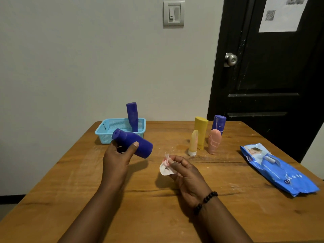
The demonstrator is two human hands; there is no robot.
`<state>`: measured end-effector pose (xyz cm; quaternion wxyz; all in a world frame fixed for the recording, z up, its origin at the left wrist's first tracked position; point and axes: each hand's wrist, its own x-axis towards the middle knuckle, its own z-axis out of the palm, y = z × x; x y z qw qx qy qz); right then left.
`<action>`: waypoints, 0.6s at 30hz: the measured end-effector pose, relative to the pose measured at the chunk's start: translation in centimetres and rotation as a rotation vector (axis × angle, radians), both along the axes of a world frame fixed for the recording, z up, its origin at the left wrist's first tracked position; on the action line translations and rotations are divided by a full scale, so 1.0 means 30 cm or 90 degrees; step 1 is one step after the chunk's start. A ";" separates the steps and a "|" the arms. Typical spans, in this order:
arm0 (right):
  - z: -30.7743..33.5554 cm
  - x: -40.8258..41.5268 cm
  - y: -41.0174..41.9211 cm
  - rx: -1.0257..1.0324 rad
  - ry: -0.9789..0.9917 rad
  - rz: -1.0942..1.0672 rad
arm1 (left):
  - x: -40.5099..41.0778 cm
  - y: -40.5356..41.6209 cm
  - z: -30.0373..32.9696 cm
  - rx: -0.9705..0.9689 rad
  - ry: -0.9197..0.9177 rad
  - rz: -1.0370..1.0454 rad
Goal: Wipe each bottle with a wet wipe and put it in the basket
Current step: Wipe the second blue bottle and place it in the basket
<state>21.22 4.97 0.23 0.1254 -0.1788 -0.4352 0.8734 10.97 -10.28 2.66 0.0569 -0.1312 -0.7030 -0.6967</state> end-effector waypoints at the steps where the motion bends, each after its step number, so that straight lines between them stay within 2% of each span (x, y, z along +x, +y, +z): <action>1: -0.010 -0.007 -0.001 0.001 -0.004 0.003 | -0.017 -0.001 0.000 0.003 0.013 0.003; 4: -0.038 -0.017 -0.003 -0.013 0.001 0.003 | -0.057 -0.013 0.000 0.000 0.046 0.017; 8: -0.057 -0.023 0.015 -0.040 0.041 -0.005 | -0.093 -0.033 -0.011 -0.114 0.159 0.028; 11: -0.059 -0.029 0.029 -0.059 0.067 -0.006 | -0.117 -0.036 -0.019 -0.173 0.186 0.024; 15: -0.067 -0.032 0.039 -0.107 0.087 -0.008 | -0.147 -0.039 -0.026 -0.174 0.156 0.057; 18: -0.075 -0.034 0.046 -0.117 0.096 -0.016 | -0.183 -0.038 -0.014 -0.102 0.042 0.067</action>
